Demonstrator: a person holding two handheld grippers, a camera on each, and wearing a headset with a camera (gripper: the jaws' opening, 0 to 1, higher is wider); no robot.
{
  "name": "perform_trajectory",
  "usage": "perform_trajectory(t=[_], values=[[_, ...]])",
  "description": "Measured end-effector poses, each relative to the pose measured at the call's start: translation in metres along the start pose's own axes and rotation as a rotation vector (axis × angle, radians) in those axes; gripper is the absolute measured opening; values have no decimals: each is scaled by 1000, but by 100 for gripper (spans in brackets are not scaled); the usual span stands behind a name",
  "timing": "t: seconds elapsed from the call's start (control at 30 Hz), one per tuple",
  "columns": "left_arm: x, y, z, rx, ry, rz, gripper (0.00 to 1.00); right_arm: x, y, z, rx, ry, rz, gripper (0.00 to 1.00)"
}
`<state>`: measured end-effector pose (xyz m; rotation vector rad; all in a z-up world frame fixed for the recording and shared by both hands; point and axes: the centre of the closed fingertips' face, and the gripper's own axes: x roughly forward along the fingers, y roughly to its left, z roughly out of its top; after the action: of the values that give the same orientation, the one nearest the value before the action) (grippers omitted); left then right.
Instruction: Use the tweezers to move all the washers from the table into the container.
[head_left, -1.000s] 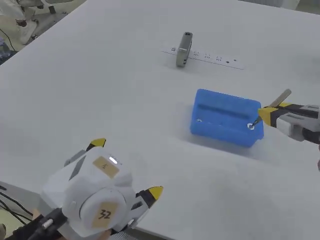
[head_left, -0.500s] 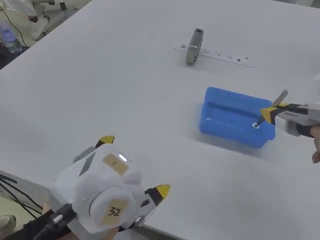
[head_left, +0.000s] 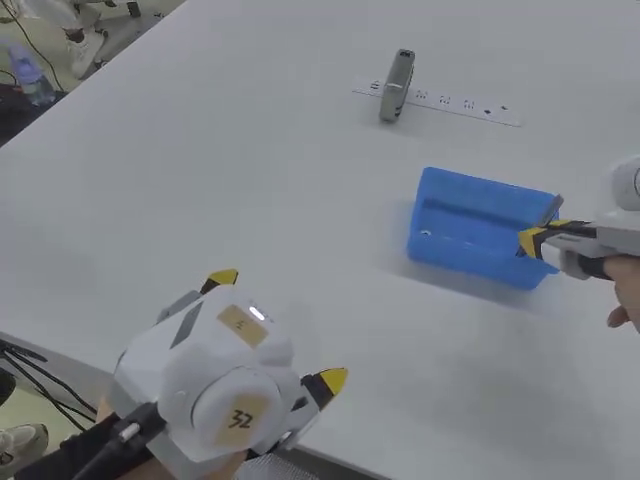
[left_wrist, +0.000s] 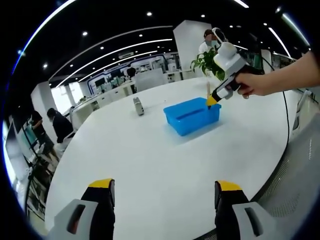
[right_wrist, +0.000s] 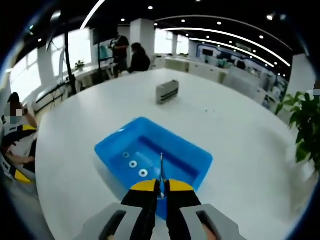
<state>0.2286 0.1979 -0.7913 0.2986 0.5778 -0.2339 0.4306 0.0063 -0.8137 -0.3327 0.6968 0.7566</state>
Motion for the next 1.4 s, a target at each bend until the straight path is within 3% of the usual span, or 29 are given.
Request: perform_trajectory(t=[0.3,0.47,0.53,0.63,0.77,0.93,1.1,1.17,1.23,1.4], values=[[0,1,0,0,3,5,83,-4,-3,-1,17,-1,10,3],[-2,-2,12,-29,-13,-21,83,-31,-1,26,35,-110,21,3],[-6,-1,25,-41,-28,-33,80,-46,8,38,52,-164,56,3],[-12,2,65,1,-121,-53,70,-67,22,48,88,-216,108,3],[-12,-6,104,0,-182,-135,76,-93,48,56,85,-264,165,3],[-13,-24,148,-1,-249,-235,75,-113,82,56,62,-266,250,3],[-13,-51,177,-40,-278,-393,66,-120,110,43,-31,-220,308,3],[-12,-53,186,-35,-307,-395,61,-121,120,36,-85,-187,324,3],[-10,-60,193,-12,-309,-420,56,-120,128,30,-135,-161,333,3],[-8,-82,193,74,-289,-546,36,-118,146,19,-211,-120,388,3]])
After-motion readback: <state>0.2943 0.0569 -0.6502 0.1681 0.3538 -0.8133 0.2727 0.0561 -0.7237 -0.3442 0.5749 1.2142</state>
